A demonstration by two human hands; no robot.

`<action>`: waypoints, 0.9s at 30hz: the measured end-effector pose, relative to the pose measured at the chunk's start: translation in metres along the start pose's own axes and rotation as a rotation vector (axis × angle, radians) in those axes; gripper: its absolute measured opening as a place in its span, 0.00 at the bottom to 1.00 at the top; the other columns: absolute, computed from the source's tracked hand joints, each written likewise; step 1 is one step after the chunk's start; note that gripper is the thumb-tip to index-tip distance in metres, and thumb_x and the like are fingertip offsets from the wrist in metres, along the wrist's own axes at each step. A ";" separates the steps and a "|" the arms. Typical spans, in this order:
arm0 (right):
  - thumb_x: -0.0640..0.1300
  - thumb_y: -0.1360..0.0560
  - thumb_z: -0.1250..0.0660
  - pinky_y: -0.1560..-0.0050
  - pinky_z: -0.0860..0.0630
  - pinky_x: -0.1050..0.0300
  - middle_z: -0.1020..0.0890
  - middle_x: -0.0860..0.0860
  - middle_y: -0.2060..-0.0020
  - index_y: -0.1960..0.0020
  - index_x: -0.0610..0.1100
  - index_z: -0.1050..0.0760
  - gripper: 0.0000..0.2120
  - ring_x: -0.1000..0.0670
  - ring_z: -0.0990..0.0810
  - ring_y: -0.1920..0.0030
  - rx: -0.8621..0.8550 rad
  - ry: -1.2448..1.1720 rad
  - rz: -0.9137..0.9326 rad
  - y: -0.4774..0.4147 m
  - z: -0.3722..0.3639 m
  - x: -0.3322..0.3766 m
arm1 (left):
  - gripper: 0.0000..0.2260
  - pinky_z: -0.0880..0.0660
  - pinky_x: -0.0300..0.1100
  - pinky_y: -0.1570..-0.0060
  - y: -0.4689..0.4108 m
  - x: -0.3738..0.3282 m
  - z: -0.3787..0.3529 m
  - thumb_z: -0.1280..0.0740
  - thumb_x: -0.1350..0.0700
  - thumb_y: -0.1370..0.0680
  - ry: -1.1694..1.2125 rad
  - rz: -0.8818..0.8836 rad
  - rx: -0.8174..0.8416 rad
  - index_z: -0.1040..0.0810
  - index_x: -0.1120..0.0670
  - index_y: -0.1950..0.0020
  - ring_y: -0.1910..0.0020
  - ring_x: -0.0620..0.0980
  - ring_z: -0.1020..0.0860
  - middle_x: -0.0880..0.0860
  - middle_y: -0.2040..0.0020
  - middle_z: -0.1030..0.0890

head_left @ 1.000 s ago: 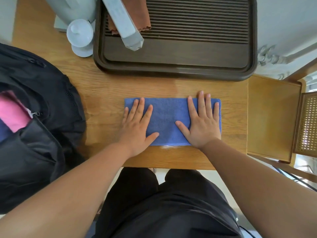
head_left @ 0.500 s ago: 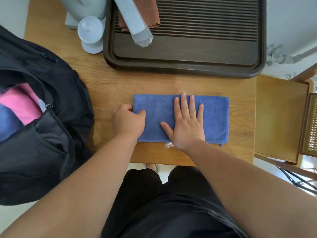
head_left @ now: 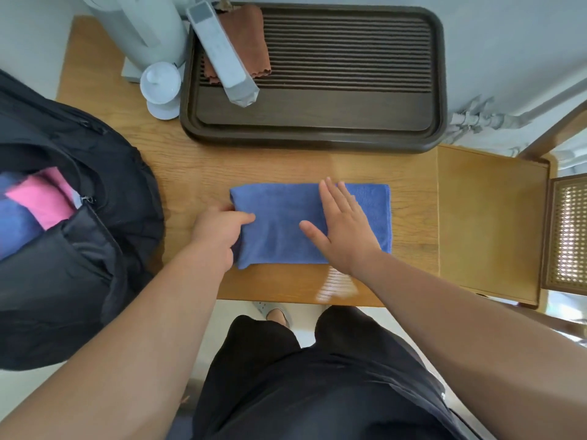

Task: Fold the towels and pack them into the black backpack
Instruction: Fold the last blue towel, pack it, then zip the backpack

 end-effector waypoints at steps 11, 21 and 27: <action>0.59 0.20 0.37 0.44 0.25 0.55 0.23 0.57 0.40 0.23 0.55 0.38 0.28 0.53 0.25 0.38 -0.034 -0.692 -0.308 0.058 0.046 -0.097 | 0.13 0.21 0.39 0.60 0.094 -0.047 -0.093 0.30 0.64 0.26 -0.231 -0.545 0.008 0.20 0.44 0.53 0.58 0.44 0.17 0.47 0.57 0.16; 0.68 0.22 0.41 0.34 0.26 0.47 0.19 0.53 0.41 0.41 0.60 0.26 0.17 0.52 0.21 0.39 0.184 -0.956 -0.296 0.054 0.058 -0.123 | 0.11 0.21 0.41 0.48 0.084 -0.005 -0.215 0.27 0.56 0.23 -0.482 -0.653 0.082 0.18 0.53 0.41 0.54 0.40 0.19 0.41 0.54 0.18; 0.66 0.22 0.43 0.42 0.23 0.44 0.18 0.50 0.50 0.46 0.50 0.21 0.22 0.48 0.20 0.47 0.161 -0.800 -0.249 0.053 0.054 -0.124 | 0.12 0.23 0.45 0.43 0.098 0.004 -0.211 0.34 0.57 0.20 -0.695 -0.813 0.066 0.19 0.54 0.37 0.47 0.46 0.19 0.49 0.44 0.16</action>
Point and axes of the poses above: each hand's wrist, its own y-axis away from the middle knuckle, its own z-axis out of the back of the hand, x = y × z, the point moved 7 cm from there along -y, towards the middle knuckle
